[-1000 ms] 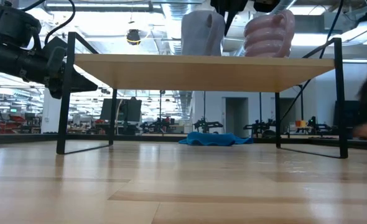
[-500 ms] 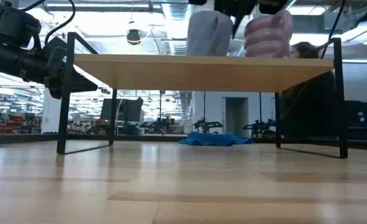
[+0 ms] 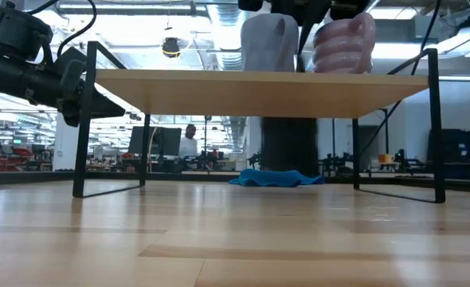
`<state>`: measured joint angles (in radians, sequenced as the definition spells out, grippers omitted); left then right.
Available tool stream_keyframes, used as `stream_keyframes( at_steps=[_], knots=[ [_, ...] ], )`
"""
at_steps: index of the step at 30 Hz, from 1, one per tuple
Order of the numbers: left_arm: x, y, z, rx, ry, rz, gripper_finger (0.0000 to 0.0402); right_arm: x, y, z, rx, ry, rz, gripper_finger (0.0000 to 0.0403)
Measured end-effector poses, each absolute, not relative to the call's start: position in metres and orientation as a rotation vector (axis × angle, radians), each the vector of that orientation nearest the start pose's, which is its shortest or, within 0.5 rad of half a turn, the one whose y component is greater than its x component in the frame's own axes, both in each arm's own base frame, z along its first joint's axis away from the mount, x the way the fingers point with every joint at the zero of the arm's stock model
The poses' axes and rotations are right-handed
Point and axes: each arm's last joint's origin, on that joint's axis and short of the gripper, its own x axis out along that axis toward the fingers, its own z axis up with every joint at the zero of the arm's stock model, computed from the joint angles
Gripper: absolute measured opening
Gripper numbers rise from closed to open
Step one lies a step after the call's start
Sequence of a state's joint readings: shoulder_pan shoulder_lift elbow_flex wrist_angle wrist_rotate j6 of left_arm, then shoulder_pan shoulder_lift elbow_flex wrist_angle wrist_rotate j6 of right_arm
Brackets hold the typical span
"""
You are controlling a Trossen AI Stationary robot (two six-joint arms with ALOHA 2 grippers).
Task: Stack small to large cups/mugs on shelf
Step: Put the blue mug on the shelf
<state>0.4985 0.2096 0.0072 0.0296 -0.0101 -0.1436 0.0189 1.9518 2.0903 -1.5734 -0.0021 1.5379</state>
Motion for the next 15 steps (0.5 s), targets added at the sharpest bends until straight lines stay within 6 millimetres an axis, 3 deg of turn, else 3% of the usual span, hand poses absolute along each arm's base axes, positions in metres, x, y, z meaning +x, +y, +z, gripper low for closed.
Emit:
stream_keyframes(
  at_steps=[15],
  knots=[
    [0.0957,0.0524,0.1513,-0.182,0.133,0.52,0.0027,0.3659,0.0041,0.3471,1.31,1.087,-1.125,0.0068]
  ],
)
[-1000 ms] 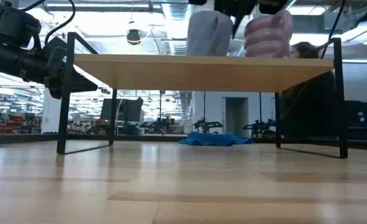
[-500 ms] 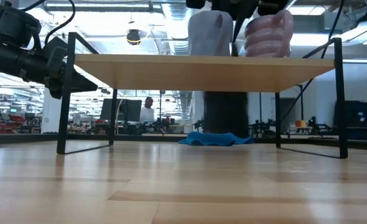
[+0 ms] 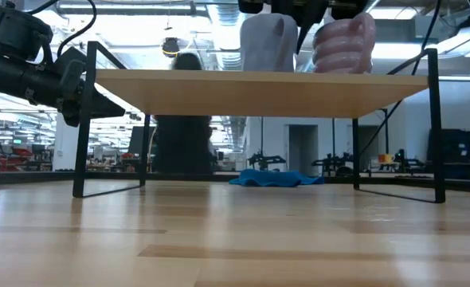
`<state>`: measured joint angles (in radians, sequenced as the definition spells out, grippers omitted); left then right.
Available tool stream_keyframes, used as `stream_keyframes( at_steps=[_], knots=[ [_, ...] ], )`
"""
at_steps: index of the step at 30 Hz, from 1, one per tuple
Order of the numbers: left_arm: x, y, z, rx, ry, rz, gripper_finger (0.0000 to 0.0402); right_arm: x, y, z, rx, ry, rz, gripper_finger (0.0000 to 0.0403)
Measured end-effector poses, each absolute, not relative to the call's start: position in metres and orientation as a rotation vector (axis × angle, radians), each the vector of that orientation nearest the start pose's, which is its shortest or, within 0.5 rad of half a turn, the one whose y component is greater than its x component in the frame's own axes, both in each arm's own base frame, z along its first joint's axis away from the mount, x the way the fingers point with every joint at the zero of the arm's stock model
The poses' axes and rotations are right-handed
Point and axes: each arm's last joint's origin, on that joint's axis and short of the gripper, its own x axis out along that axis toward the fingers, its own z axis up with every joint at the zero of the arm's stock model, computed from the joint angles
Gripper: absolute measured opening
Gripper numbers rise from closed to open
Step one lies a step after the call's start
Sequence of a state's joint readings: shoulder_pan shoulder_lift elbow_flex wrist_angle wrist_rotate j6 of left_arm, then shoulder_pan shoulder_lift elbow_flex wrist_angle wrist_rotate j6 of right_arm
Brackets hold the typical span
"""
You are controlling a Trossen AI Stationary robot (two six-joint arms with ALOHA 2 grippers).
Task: Stack small to large cups/mugs on shelf
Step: Put the blue mug on the shelf
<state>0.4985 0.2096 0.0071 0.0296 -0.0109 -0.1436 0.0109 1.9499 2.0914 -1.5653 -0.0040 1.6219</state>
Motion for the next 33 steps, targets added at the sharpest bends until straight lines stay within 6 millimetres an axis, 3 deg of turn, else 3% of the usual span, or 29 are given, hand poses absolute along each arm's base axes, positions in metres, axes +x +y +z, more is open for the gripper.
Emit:
stream_keyframes(
  at_steps=[24,33],
  knots=[
    [0.0957,0.0524,0.1513,-0.193,0.13,0.521,0.0027,0.3698,0.0091,0.3475,1.423,1.034,-1.151,0.0046],
    [0.0957,0.0524,0.1513,-0.211,0.125,0.522,0.0027,0.3694,0.0105,0.3473,1.41,1.043,-1.147,0.0061]
  ],
)
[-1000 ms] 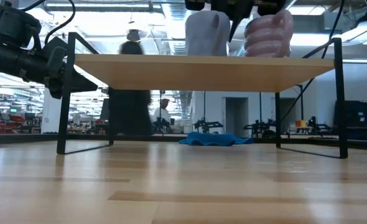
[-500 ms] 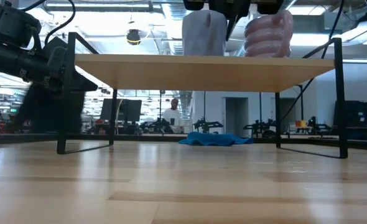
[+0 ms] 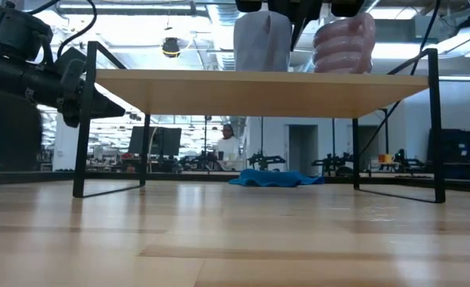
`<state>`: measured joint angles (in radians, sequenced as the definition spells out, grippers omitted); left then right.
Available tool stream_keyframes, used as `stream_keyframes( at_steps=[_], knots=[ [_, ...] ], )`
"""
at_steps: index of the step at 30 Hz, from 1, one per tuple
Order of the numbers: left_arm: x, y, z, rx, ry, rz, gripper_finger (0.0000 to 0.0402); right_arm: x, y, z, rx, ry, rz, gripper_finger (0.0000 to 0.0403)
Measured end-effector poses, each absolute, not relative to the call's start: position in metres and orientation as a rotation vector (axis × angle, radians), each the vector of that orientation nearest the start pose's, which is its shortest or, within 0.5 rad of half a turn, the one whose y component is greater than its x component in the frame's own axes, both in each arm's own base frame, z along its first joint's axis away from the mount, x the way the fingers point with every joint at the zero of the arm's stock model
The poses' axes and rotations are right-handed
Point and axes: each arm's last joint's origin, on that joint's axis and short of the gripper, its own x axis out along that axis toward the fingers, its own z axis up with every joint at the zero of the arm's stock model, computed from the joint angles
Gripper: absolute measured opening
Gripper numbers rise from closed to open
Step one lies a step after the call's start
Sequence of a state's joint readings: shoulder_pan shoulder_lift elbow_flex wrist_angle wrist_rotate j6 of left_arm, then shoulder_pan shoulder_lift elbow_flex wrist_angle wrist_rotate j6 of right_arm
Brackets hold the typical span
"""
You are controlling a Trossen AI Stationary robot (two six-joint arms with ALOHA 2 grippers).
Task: Stack small to large cups/mugs on shelf
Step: Put the blue mug on the shelf
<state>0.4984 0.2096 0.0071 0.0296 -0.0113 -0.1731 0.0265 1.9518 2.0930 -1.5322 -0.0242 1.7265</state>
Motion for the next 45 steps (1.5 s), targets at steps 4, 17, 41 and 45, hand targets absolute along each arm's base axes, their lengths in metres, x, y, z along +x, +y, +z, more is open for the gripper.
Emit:
stream_keyframes(
  at_steps=[4,17,41,45],
  knots=[
    [0.096,0.052,0.151,-0.22,0.123,0.523,0.0027,0.369,0.01,0.347,1.391,1.053,-1.134,0.0073],
    [0.096,0.052,0.151,-0.22,0.123,0.523,0.0027,0.37,0.01,0.347,1.38,1.059,-1.123,0.013],
    [0.096,0.052,0.151,-0.219,0.123,0.523,0.0027,0.362,-0.012,0.39,1.33,0.983,-0.953,0.0161],
    [0.096,0.052,0.151,-0.219,0.123,0.523,0.0027,0.361,-0.015,0.395,1.324,0.971,-0.937,0.0154]
  ],
)
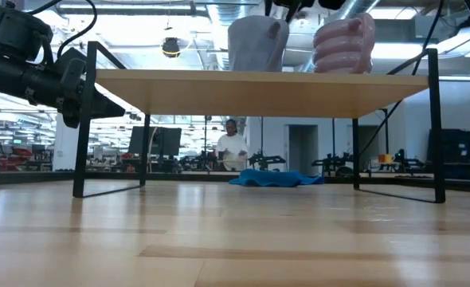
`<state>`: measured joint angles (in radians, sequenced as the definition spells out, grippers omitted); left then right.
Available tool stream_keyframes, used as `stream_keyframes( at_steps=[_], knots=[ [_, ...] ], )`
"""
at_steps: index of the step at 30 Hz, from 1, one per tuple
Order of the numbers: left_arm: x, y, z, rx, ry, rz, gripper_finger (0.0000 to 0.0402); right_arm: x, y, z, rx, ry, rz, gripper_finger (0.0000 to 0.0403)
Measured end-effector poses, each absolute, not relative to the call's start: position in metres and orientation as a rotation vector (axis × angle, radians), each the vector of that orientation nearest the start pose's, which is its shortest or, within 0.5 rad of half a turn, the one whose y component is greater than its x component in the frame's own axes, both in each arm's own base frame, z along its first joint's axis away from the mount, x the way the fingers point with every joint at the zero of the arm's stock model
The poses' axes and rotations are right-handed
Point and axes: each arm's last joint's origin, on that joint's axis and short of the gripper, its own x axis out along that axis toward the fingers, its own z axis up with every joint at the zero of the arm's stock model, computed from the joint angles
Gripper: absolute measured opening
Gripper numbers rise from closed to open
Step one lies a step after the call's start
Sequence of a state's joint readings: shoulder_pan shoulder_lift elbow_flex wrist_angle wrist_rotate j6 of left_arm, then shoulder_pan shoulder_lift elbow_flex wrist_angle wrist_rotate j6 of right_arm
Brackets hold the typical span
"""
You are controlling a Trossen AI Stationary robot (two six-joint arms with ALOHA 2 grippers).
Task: Stack small to large cups/mugs on shelf
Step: Put the blue mug on the shelf
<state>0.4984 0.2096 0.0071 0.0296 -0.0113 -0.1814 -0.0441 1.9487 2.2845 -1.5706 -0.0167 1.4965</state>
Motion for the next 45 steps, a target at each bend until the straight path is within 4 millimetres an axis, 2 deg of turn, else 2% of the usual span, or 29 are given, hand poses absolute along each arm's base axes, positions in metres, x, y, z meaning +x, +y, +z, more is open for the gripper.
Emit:
stream_keyframes(
  at_steps=[9,21,26,35,45],
  knots=[
    [0.096,0.052,0.151,-0.219,0.123,0.523,0.0027,0.36,-0.019,0.396,1.266,0.986,-0.9,0.0135],
    [0.096,0.052,0.151,-0.218,0.123,0.523,0.0027,0.363,-0.008,0.397,1.079,1.042,-0.732,0.0118],
    [0.096,0.052,0.151,-0.22,0.123,0.523,0.0027,0.359,-0.008,0.398,0.901,1.07,-0.694,0.0118],
    [0.096,0.052,0.151,-0.269,0.11,0.525,0.0027,0.358,-0.009,0.398,0.43,1.145,-0.48,0.0118],
    [0.096,0.052,0.151,-0.284,0.106,0.526,0.0027,0.358,0.017,0.399,0.016,1.192,-0.257,0.0118]
  ],
)
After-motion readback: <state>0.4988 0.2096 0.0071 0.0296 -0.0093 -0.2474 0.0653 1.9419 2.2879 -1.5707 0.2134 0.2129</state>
